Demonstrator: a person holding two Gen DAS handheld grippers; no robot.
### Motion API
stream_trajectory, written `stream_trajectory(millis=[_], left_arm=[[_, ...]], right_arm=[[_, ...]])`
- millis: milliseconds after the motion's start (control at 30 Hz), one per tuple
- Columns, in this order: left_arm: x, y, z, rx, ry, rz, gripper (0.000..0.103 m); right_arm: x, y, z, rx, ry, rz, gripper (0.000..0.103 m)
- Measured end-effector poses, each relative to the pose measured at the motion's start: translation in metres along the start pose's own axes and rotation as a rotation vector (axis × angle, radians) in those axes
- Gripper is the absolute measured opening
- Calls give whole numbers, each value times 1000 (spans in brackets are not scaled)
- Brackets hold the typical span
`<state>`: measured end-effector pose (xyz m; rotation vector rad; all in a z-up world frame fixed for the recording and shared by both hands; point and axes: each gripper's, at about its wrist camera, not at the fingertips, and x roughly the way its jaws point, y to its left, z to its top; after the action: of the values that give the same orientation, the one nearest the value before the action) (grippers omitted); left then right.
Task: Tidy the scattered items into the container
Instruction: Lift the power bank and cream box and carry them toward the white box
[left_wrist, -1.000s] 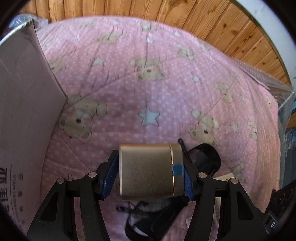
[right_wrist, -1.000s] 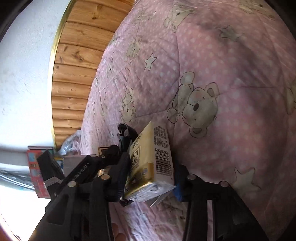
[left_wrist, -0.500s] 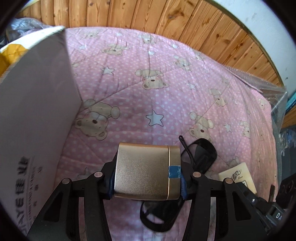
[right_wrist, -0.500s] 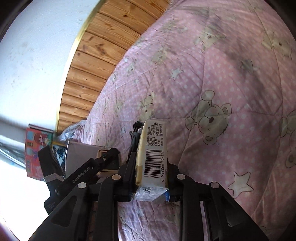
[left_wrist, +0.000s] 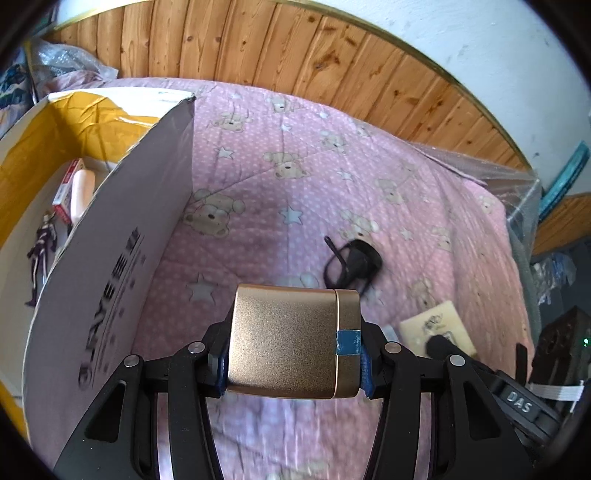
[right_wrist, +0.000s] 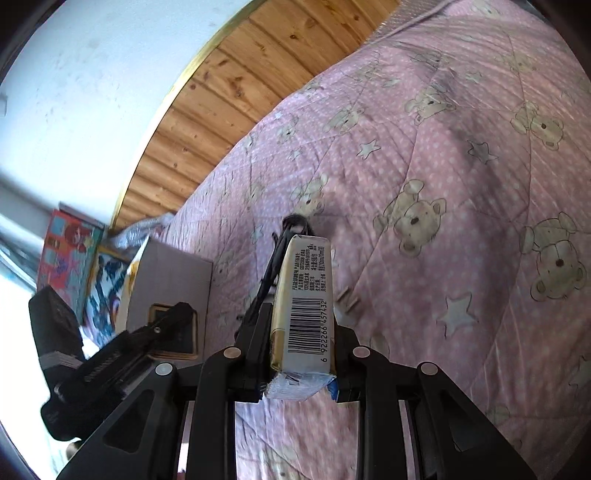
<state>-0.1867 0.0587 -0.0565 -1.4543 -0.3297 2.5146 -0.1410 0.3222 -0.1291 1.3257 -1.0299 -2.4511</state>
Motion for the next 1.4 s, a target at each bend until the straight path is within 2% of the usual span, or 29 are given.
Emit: stream_trajectory(millis=[333, 700, 1133, 1400], left_arm=[[-36, 4, -25, 18, -29, -41, 53], [-73, 11, -39, 60, -84, -71, 53], [-122, 48, -44, 29, -183, -83, 53], [-142, 80, -40, -23, -225, -76, 53]], right_arm=[[-7, 38, -39, -211, 36, -19, 25], [-13, 75, -66, -335, 42, -16, 25], [-21, 139, -87, -555, 24, 26, 25], [-24, 166, -90, -625, 22, 59, 25]])
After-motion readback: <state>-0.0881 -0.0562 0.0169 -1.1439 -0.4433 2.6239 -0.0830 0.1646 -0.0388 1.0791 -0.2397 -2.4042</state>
